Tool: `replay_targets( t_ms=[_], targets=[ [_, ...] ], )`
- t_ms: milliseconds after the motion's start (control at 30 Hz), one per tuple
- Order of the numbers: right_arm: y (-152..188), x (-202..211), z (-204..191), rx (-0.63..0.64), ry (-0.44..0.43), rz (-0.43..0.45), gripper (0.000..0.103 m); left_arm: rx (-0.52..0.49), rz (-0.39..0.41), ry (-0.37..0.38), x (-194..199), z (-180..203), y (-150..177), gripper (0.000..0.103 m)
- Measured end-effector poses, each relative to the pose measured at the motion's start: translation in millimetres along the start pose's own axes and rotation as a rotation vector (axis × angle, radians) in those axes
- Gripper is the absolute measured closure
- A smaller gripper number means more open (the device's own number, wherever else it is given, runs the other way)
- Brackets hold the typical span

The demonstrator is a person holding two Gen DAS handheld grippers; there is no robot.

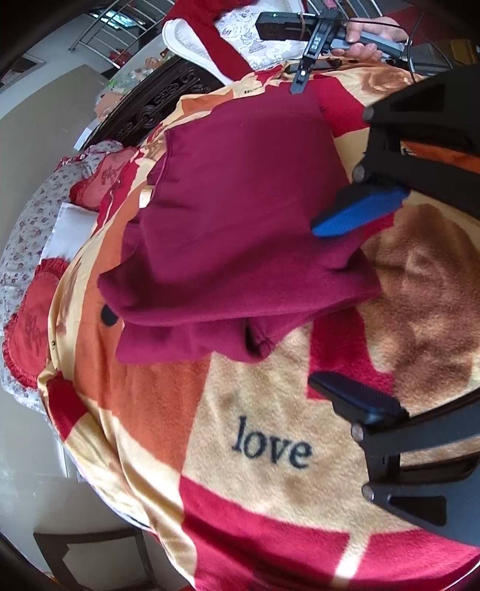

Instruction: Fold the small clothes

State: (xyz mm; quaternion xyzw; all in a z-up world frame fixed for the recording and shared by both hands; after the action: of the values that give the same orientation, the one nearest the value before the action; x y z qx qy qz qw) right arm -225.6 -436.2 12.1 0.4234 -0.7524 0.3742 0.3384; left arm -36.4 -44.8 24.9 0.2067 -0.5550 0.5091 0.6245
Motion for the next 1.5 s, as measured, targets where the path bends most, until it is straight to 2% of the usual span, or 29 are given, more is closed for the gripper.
replay_targets(
  t_ms=[67, 100, 133, 233, 433, 500, 600, 667, 733, 867, 900, 933, 967, 1033, 1133, 1200, 1267, 1367, 1400, 1433, 1467, 1500],
  targets=[
    [0, -2, 0, 0.003, 0.000, 0.006, 0.102, -0.033, -0.028, 0.021, -4, 3, -2, 0.054],
    [0, -2, -2, 0.011, 0.003, 0.009, 0.103, -0.052, -0.039, 0.028, -5, 6, -2, 0.071],
    [-1, -1, -4, 0.017, 0.009, 0.017, 0.103, -0.072, -0.048, 0.027, -5, 10, -3, 0.079],
    [-2, 11, -6, 0.027, 0.007, 0.042, 0.103, -0.128, -0.050, -0.001, 3, 18, -4, 0.093],
    [-4, 48, -11, 0.060, 0.006, 0.101, 0.103, -0.230, -0.030, -0.060, 20, 24, 1, 0.094],
    [-2, 45, -8, 0.059, 0.021, 0.091, 0.103, -0.205, -0.056, -0.054, 10, 17, 5, 0.094],
    [7, 21, 1, 0.029, 0.057, 0.021, 0.103, -0.171, -0.057, -0.050, 0, 12, 11, 0.093],
    [12, 8, 5, 0.030, 0.076, -0.017, 0.103, -0.161, -0.046, -0.052, 4, 12, 11, 0.084],
    [12, 13, 3, 0.029, 0.078, -0.014, 0.103, -0.157, -0.043, -0.082, 12, 12, 10, 0.057],
    [5, 43, -14, 0.093, 0.166, 0.064, 0.103, -0.155, 0.023, -0.093, 33, 15, 1, 0.041],
    [0, 50, -17, 0.100, 0.181, 0.088, 0.101, -0.145, 0.046, -0.099, 36, 16, -4, 0.036],
    [-7, 55, -20, 0.097, 0.185, 0.112, 0.095, -0.137, 0.067, -0.105, 37, 18, -8, 0.035],
    [-15, 57, -21, 0.088, 0.185, 0.124, 0.092, -0.131, 0.078, -0.112, 36, 19, -13, 0.035],
    [-36, 53, -22, 0.065, 0.215, 0.141, 0.092, -0.098, 0.087, -0.138, 30, 21, -25, 0.035],
    [-80, 40, -22, 0.058, 0.270, 0.185, 0.087, -0.033, 0.094, -0.166, 18, 18, -47, 0.035],
    [-110, 29, -17, 0.037, 0.267, 0.186, 0.086, 0.006, 0.118, -0.163, 14, 16, -66, 0.035],
    [-131, 19, -14, 0.037, 0.255, 0.175, 0.083, 0.010, 0.128, -0.157, 10, 17, -82, 0.035],
    [-159, -1, -16, 0.072, 0.262, 0.161, 0.082, -0.006, 0.090, -0.223, -8, 20, -107, 0.037],
    [-165, -8, -17, 0.086, 0.264, 0.151, 0.082, -0.002, 0.072, -0.238, -15, 20, -114, 0.041],
    [-170, -15, -17, 0.101, 0.263, 0.136, 0.089, 0.002, 0.063, -0.241, -21, 20, -119, 0.054],
    [-171, -18, -17, 0.106, 0.261, 0.135, 0.103, 0.003, 0.056, -0.247, -24, 19, -123, 0.064],
    [-172, -18, -16, 0.105, 0.259, 0.146, 0.103, 0.002, 0.049, -0.254, -27, 19, -128, 0.067]
  ],
)
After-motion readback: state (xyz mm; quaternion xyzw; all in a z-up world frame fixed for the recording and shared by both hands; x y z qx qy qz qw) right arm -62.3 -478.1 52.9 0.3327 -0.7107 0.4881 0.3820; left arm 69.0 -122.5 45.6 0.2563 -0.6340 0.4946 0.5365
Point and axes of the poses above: each gripper's, at about its wrist camera, not at the fingertips, and x roughly against the way its jaws point, z to its right, y to its underside, the point moved 1 cm from there along -x, roughly the way its jaws point, and after that the axes turned 12 degrees about -z, right-handed, at the moved point
